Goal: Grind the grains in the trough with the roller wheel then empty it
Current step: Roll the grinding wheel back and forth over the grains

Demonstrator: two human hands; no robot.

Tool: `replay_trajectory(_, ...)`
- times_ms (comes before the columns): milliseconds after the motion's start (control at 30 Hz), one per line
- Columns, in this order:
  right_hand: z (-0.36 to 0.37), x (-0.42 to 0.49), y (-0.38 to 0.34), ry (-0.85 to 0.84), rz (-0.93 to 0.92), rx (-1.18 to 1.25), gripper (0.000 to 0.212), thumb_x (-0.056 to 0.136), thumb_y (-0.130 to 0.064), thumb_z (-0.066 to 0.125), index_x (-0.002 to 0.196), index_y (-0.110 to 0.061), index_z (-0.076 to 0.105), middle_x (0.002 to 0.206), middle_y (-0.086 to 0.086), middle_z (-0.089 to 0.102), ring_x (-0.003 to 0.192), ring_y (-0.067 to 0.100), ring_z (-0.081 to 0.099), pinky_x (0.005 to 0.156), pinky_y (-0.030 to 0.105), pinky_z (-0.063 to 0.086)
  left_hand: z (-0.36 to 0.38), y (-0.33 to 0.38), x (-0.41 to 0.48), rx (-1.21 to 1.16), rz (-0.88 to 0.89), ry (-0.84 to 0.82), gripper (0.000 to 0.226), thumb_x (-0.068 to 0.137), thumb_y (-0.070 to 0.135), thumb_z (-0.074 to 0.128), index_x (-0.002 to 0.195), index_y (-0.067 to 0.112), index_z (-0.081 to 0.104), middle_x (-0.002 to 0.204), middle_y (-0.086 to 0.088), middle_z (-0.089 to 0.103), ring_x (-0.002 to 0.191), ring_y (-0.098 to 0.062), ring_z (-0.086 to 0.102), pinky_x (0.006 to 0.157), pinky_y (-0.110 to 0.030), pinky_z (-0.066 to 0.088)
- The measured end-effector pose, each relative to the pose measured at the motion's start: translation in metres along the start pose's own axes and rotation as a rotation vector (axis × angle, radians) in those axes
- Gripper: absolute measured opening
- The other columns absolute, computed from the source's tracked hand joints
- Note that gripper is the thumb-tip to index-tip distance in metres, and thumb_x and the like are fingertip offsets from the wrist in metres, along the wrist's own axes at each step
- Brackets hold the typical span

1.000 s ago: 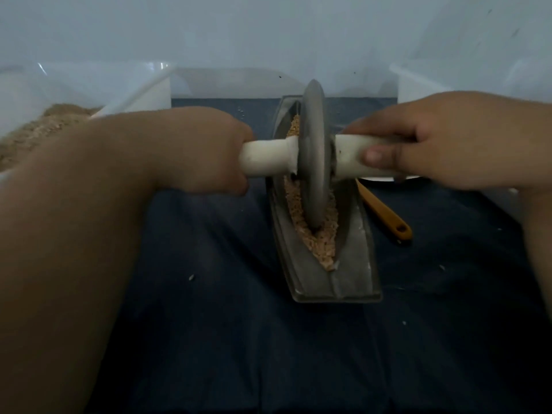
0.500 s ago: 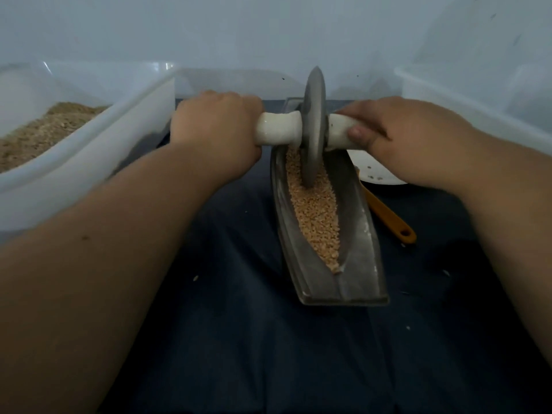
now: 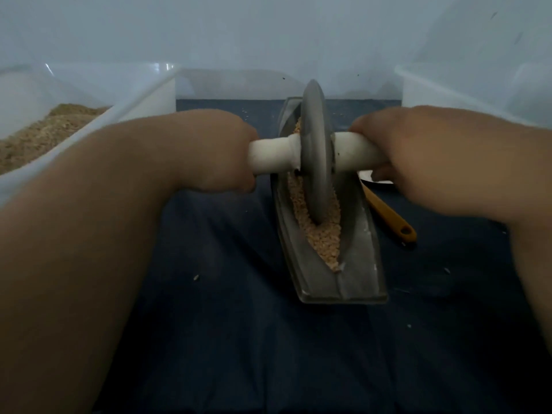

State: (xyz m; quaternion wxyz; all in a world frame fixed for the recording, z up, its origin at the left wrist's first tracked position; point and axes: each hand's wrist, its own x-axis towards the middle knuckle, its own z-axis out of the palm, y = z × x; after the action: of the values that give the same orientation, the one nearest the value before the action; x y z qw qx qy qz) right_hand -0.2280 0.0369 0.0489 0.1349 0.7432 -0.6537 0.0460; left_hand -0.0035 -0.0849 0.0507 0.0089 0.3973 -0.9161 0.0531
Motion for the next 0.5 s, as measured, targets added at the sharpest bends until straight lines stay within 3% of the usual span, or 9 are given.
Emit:
replay_trajectory(100,0.028,0.018,0.010,0.176,0.038,-0.131,0.038,0.082,-0.005,0.060,0.118,-0.014,0.051,0.100,0.012,0.055,0.083,0.035,0.052,0.069,0.038,0.039,0.015,-0.002,0.019,0.019,-0.104,0.233,0.021,0.072,0.036,0.065,0.088,0.030,0.052,0.070,0.009,0.047,0.064,-0.019,0.046,0.056,-0.029,0.034)
replay_trajectory(200,0.045,0.037,0.013,0.308,0.128,-0.191,0.040,0.085,-0.007,0.056,0.125,-0.009,0.050,0.105,0.019,0.053,0.090,0.038,0.049,0.071,0.038,0.021,0.029,0.000,0.033,0.090,-0.200,0.482,0.018,0.076,0.031,0.062,0.093,0.026,0.057,0.079,0.001,0.053,0.075,-0.028,0.053,0.061,-0.034,0.034)
replay_trajectory(267,0.051,0.042,0.013,0.334,0.155,-0.170,0.039,0.085,-0.009,0.056,0.124,-0.009,0.051,0.105,0.019,0.053,0.091,0.039,0.048,0.072,0.038,0.020,0.033,0.001,0.038,0.134,-0.185,0.574,0.019,0.078,0.028,0.062,0.095,0.020,0.059,0.079,-0.002,0.051,0.077,-0.029,0.052,0.062,-0.036,0.034)
replay_trajectory(400,0.041,0.038,0.014,0.289,0.159,-0.144,0.022,0.083,-0.016,0.063,0.102,-0.016,0.053,0.090,0.009,0.056,0.074,0.030,0.051,0.063,0.033,0.032,0.029,-0.003,0.036,0.102,-0.137,0.488,0.016,0.079,0.031,0.061,0.092,0.022,0.058,0.078,-0.002,0.055,0.073,-0.029,0.054,0.061,-0.034,0.036)
replay_trajectory(500,0.023,0.024,0.011,0.093,0.166,-0.126,0.023,0.079,-0.031,0.066,0.078,-0.025,0.044,0.066,-0.003,0.049,0.053,0.015,0.043,0.047,0.025,0.029,0.013,-0.007,0.021,0.102,-0.021,0.271,0.020,0.074,0.043,0.064,0.084,0.031,0.051,0.068,0.010,0.046,0.058,-0.013,0.044,0.055,-0.029,0.035)
